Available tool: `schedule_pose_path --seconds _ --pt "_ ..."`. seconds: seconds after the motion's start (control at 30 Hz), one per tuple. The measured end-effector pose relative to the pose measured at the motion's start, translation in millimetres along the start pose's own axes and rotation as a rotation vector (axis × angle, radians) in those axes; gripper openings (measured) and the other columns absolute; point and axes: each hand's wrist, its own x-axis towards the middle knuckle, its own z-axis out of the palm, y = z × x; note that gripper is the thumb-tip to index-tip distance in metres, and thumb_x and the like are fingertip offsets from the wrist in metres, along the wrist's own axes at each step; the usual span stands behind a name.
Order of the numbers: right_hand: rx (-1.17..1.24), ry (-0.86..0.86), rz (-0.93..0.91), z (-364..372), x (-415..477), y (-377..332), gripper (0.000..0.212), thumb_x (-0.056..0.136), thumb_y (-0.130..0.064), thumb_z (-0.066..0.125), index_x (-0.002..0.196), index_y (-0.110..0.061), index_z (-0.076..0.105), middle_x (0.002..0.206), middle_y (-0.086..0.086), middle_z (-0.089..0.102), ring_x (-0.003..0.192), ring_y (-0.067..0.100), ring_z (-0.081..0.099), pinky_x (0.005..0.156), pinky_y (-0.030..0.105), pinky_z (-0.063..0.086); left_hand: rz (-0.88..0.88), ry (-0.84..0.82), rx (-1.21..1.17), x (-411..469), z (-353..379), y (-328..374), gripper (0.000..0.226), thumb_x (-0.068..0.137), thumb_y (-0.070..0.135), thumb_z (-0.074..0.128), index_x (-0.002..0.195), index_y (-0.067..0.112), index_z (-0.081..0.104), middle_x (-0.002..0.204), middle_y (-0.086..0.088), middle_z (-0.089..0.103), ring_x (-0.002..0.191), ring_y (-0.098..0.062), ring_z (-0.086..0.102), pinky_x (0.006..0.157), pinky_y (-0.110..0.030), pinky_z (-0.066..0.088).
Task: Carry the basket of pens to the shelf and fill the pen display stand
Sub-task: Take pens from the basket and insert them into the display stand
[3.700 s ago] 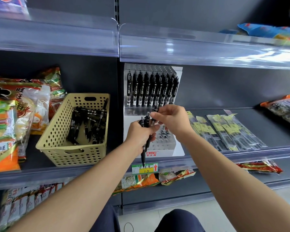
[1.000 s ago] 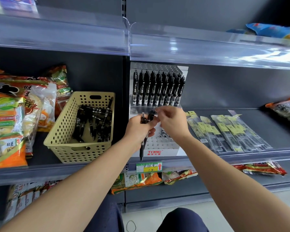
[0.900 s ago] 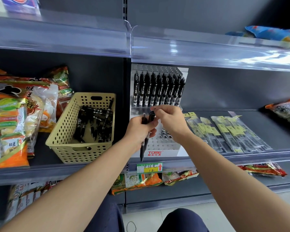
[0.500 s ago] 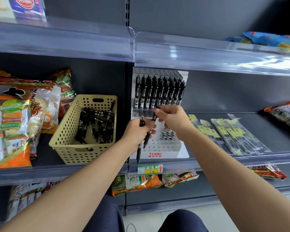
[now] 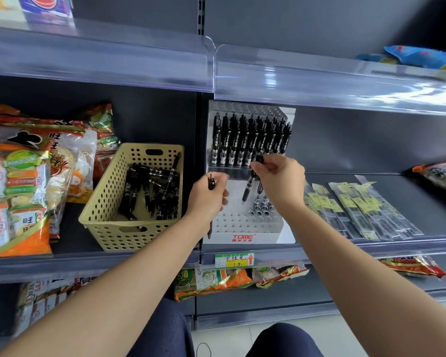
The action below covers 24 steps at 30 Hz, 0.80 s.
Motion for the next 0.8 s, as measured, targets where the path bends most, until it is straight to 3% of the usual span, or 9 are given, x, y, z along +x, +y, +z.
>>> schedule_pose_path --seconds 0.07,0.17,0.37,0.47,0.67,0.8 --pt "-0.119 0.039 -0.117 3 -2 4 0.024 0.088 -0.025 0.065 0.078 -0.002 0.067 0.070 0.008 0.067 0.068 0.028 0.062 0.066 0.040 0.054 0.014 -0.009 0.010 1 -1 0 0.017 0.097 0.034 0.051 0.102 0.022 0.061 0.069 0.006 0.051 0.059 -0.011 0.047 0.057 -0.028 0.040" --pt "-0.224 0.041 -0.150 7 0 13 0.029 0.089 -0.025 0.063 0.068 -0.006 0.060 0.064 0.007 0.063 0.062 0.027 0.057 0.060 0.036 0.051 0.012 -0.050 -0.005 1 -3 1 0.020 0.093 0.043 0.053 0.098 0.024 0.052 0.074 0.005 0.046 0.062 -0.011 0.041 0.062 -0.030 0.036" --pt "-0.272 0.006 -0.094 15 0 24 0.021 0.086 -0.026 0.065 0.074 -0.010 0.065 0.065 0.003 0.065 0.062 0.023 0.059 0.059 0.031 0.051 0.054 -0.077 -0.065 0 -5 2 0.015 0.099 0.020 0.035 0.085 0.018 0.032 0.070 -0.003 0.036 0.057 -0.012 0.031 0.053 -0.028 0.028" --pt "-0.294 -0.021 -0.066 22 0 25 0.012 0.084 -0.026 0.067 0.082 -0.014 0.068 0.069 -0.002 0.067 0.063 0.020 0.060 0.057 0.025 0.046 0.066 -0.079 -0.046 0 -3 0 0.016 0.102 0.025 0.035 0.090 0.014 0.034 0.071 -0.001 0.039 0.058 -0.011 0.033 0.052 -0.027 0.030" --pt "-0.450 -0.067 -0.030 26 -1 24 0.031 0.083 -0.033 0.066 0.061 -0.012 0.062 0.056 0.006 0.061 0.054 0.025 0.057 0.047 0.021 0.039 0.100 -0.054 0.002 3 -5 0 0.018 0.102 0.025 0.040 0.093 0.009 0.044 0.073 0.000 0.048 0.063 -0.011 0.045 0.058 -0.027 0.039" --pt "-0.474 -0.071 0.007 26 -2 25 0.051 0.086 -0.035 0.063 0.046 -0.015 0.040 0.044 0.001 0.042 0.043 0.019 0.041 0.044 0.018 0.027 0.096 -0.034 -0.011 4 -7 -1 0.018 0.101 0.024 0.042 0.095 0.008 0.048 0.072 0.000 0.049 0.064 -0.011 0.047 0.059 -0.025 0.041"
